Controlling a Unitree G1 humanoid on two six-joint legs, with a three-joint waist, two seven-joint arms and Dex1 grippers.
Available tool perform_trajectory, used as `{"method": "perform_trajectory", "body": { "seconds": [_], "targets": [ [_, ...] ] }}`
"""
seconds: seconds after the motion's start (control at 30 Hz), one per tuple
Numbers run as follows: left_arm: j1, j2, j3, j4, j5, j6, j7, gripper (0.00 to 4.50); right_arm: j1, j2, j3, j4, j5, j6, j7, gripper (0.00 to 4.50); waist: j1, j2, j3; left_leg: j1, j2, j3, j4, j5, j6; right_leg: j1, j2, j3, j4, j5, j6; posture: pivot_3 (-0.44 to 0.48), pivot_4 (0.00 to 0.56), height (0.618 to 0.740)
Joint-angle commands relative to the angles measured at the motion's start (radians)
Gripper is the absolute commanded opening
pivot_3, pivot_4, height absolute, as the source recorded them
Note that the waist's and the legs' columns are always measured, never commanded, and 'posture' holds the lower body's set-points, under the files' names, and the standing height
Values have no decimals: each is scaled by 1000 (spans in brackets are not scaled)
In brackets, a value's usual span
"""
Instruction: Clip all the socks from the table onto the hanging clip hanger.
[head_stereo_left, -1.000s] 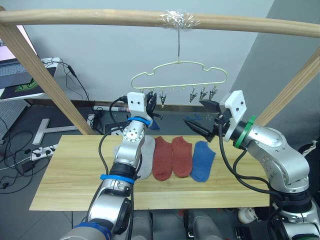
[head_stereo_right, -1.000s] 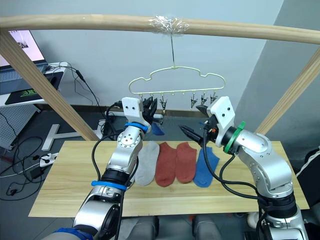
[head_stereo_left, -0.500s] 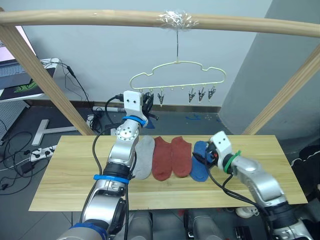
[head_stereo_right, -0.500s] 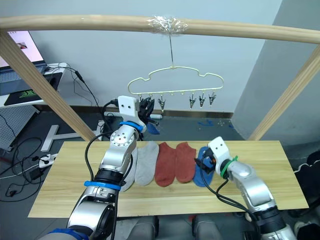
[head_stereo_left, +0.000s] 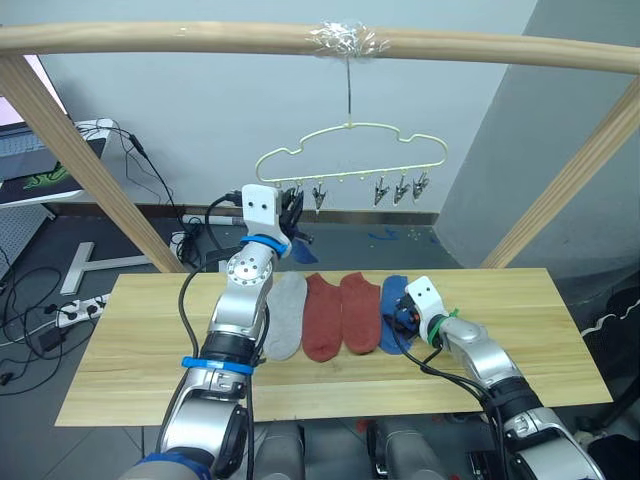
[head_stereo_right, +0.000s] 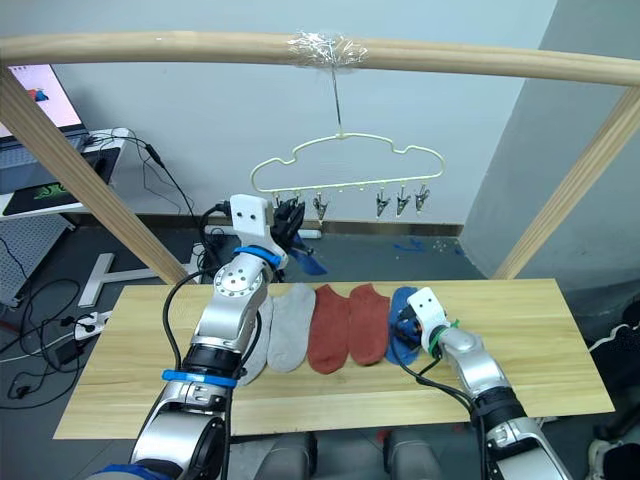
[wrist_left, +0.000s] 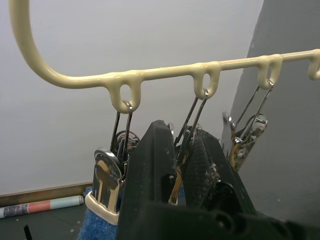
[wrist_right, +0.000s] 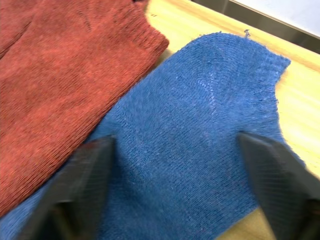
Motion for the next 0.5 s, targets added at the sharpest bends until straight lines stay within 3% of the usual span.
{"method": "perform_trajectory", "body": {
  "seconds": [0.03, 0.27, 0.5],
  "targets": [
    [6, 12, 5, -43, 0, 4, -5, 279, 82, -36, 12, 14, -41, 20, 17, 2458, 2, 0, 0, 1, 0, 0, 0, 0, 0, 1, 0, 0, 0, 0, 0, 138, 174, 740],
    [5, 8, 31, -64, -81, 71, -64, 279, 236, -123, -20, -197, -33, 21, 54, 31, 16, 0, -1, 11, -1, 0, 0, 0, 0, 14, -1, 0, -4, 0, 0, 131, 166, 740],
    [-50, 1, 141, -112, -325, 395, -144, 279, 318, -225, 21, -590, -186, -59, 8, 9, -1, 0, 0, 9, 0, 0, 0, 0, 0, 12, -1, 0, -3, 0, 0, 124, 164, 740]
  ]
}}
